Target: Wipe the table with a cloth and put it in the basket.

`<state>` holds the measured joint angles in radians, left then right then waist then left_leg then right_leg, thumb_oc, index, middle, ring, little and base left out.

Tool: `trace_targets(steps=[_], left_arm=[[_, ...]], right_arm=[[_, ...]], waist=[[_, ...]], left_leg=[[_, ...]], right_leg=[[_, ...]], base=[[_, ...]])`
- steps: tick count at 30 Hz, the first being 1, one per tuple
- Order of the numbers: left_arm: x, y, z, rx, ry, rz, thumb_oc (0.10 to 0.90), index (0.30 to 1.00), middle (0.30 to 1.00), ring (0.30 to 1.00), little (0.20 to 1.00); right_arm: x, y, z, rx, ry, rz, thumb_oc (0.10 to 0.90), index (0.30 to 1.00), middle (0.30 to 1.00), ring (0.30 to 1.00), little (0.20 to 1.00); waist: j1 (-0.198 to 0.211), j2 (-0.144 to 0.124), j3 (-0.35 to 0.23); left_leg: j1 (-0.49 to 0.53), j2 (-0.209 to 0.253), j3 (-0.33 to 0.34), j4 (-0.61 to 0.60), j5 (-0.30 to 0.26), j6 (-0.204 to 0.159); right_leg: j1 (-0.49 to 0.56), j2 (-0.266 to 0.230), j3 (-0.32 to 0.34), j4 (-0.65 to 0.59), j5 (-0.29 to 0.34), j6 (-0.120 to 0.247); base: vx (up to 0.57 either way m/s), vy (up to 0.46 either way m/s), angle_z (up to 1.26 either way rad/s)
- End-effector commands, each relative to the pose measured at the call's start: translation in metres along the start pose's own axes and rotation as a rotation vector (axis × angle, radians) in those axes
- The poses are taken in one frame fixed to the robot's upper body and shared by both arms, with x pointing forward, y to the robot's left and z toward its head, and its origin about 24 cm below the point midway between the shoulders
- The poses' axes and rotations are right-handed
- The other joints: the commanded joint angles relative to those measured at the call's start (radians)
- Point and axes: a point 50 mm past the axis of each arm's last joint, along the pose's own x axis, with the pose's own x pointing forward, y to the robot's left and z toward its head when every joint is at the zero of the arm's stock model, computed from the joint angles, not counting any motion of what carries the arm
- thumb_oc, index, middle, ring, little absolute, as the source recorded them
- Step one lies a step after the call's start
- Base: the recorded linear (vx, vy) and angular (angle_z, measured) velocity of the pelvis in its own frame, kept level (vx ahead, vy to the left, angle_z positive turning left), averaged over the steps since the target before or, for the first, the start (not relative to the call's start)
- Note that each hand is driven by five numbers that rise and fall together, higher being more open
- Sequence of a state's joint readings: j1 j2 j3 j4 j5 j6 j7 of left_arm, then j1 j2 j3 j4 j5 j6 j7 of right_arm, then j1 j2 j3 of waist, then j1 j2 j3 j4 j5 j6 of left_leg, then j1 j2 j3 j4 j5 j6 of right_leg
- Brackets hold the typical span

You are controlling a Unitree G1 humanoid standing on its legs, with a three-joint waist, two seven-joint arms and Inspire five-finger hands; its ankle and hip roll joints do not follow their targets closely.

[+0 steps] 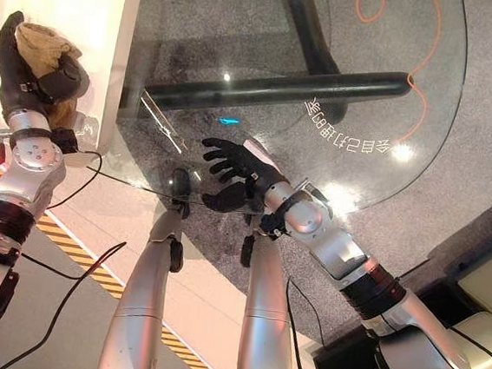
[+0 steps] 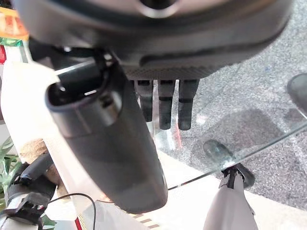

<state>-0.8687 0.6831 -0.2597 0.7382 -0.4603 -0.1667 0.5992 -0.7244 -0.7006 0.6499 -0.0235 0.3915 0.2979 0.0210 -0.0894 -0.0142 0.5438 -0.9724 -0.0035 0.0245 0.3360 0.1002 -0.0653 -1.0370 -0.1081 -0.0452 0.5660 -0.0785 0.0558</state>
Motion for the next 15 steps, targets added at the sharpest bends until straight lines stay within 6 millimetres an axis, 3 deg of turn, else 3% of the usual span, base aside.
trace_targets(steps=[1, 7, 15], left_arm=[[-0.008, 0.000, -0.015, -0.074, 0.049, 0.011, 0.800, 0.900, 0.900, 0.900, 0.900], [-0.013, 0.015, -0.020, -0.079, 0.007, 0.021, 0.800, 0.900, 0.900, 0.900, 0.900], [-0.041, 0.035, -0.030, -0.204, -0.034, 0.020, 0.800, 0.900, 0.900, 0.900, 0.900]], right_arm=[[-0.006, 0.019, 0.000, 0.018, -0.036, 0.056, 0.800, 0.900, 0.900, 0.900, 0.900], [-0.014, 0.020, -0.005, 0.033, -0.032, 0.048, 0.800, 0.900, 0.900, 0.900, 0.900], [-0.033, 0.031, -0.013, 0.041, -0.042, 0.038, 0.800, 0.900, 0.900, 0.900, 0.900]], waist=[[0.011, -0.007, -0.024], [0.018, -0.002, -0.024], [0.047, 0.015, -0.024]], left_leg=[[0.017, -0.055, 0.110, 0.105, -0.118, 0.016], [0.063, -0.055, 0.109, 0.090, -0.124, 0.020], [0.146, -0.066, 0.089, 0.070, -0.138, 0.027]], right_leg=[[0.053, 0.048, -0.030, -0.195, 0.113, 0.039], [0.098, 0.041, -0.039, -0.206, 0.108, 0.038], [0.192, 0.035, -0.059, -0.212, 0.080, 0.032]], base=[[-0.01, -0.033, 0.00], [-0.01, -0.039, 0.00], [-0.03, -0.059, 0.00]])
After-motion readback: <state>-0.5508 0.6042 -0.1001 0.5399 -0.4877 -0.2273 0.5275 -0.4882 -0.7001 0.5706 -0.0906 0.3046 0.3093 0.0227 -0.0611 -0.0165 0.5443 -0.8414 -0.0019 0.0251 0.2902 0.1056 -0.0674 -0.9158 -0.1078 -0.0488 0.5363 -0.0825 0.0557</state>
